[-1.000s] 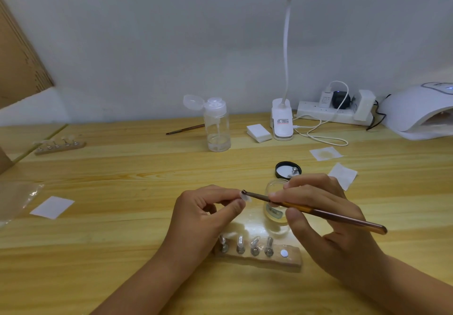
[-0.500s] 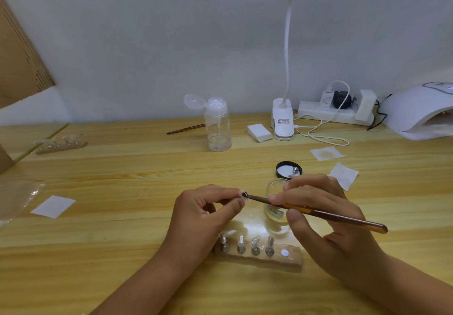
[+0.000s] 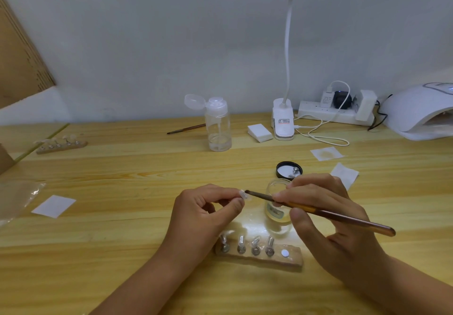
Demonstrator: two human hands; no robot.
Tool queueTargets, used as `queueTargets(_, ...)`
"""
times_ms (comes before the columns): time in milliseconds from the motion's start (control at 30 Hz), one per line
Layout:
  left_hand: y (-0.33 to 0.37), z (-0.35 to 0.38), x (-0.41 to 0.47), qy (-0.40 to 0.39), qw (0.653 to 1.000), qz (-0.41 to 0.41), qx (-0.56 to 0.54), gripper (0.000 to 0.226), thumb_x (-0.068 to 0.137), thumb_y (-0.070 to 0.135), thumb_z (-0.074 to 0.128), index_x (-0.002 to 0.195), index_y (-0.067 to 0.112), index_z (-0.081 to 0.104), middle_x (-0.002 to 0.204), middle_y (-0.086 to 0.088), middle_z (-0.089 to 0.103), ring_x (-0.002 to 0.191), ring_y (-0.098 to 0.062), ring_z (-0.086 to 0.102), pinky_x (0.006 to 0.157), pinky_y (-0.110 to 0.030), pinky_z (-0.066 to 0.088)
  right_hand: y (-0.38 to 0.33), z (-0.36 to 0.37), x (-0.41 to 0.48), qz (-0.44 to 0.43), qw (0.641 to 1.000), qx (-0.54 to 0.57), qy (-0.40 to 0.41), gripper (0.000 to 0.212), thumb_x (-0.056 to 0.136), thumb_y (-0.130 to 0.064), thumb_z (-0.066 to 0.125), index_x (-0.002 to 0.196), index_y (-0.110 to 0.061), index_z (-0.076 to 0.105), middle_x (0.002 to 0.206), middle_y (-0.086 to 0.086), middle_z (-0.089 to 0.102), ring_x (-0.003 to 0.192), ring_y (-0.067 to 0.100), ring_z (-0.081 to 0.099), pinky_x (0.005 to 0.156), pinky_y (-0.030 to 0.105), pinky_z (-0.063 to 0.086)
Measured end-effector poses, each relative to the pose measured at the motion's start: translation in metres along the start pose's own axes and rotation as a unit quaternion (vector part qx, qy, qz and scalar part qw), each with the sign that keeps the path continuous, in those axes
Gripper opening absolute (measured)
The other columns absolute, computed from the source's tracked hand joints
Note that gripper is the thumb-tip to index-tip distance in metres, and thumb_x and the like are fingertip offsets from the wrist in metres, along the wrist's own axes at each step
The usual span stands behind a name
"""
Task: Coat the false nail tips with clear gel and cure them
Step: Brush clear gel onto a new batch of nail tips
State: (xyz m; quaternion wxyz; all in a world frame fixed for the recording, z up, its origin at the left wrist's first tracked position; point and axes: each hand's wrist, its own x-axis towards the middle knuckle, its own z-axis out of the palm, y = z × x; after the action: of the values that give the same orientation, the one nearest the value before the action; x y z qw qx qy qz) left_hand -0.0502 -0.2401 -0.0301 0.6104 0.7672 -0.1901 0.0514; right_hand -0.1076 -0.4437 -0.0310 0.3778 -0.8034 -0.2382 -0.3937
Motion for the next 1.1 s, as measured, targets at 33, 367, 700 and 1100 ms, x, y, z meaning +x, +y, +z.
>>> queueTargets(33,-0.0002,0.0002,0.0001,0.0,1.0,0.001,0.001,0.02,0.079,0.014,0.078,0.082,0.034,0.08,0.078,0.004,0.074,0.074,-0.024,0.064,0.062,-0.035,0.046,0.0,0.0003,-0.0004,0.0,1.0,-0.001,-0.005,0.019,0.089,-0.021,0.055,0.104,-0.024,0.067,0.097,-0.018,0.069,0.109,0.002,0.057,0.088,0.035,0.045)
queueTargets(367,0.0009,0.0,-0.0003,0.001,1.0,-0.001,0.004,0.021,0.079,0.012,0.078,0.081,0.032,0.08,0.078,0.006,0.075,0.075,-0.018,0.066,0.063,-0.03,0.047,0.0001,0.0006,-0.0021,0.015,1.0,-0.002,-0.003,0.02,0.081,-0.018,0.054,0.086,-0.018,0.073,0.085,-0.016,0.067,0.104,0.004,0.057,0.082,0.04,0.046)
queueTargets(700,0.0005,0.0009,-0.0003,0.003,1.0,0.002,0.004,0.022,0.078,0.011,0.079,0.08,0.033,0.08,0.077,0.004,0.074,0.074,-0.029,0.063,0.06,-0.034,0.046,0.0018,0.0021,-0.0013,0.001,1.0,-0.014,-0.02,0.021,0.088,-0.021,0.056,0.1,-0.019,0.073,0.097,-0.018,0.068,0.11,0.001,0.056,0.087,0.036,0.045)
queueTargets(1100,-0.0002,0.001,-0.0007,0.004,1.0,-0.002,0.004,0.019,0.079,0.016,0.079,0.085,0.034,0.08,0.082,0.012,0.076,0.079,-0.039,0.064,0.062,-0.027,0.049,0.0024,0.0017,-0.0002,0.002,1.0,-0.006,-0.002,0.021,0.097,-0.034,0.054,0.106,-0.021,0.069,0.102,-0.019,0.068,0.111,0.002,0.057,0.087,0.038,0.047)
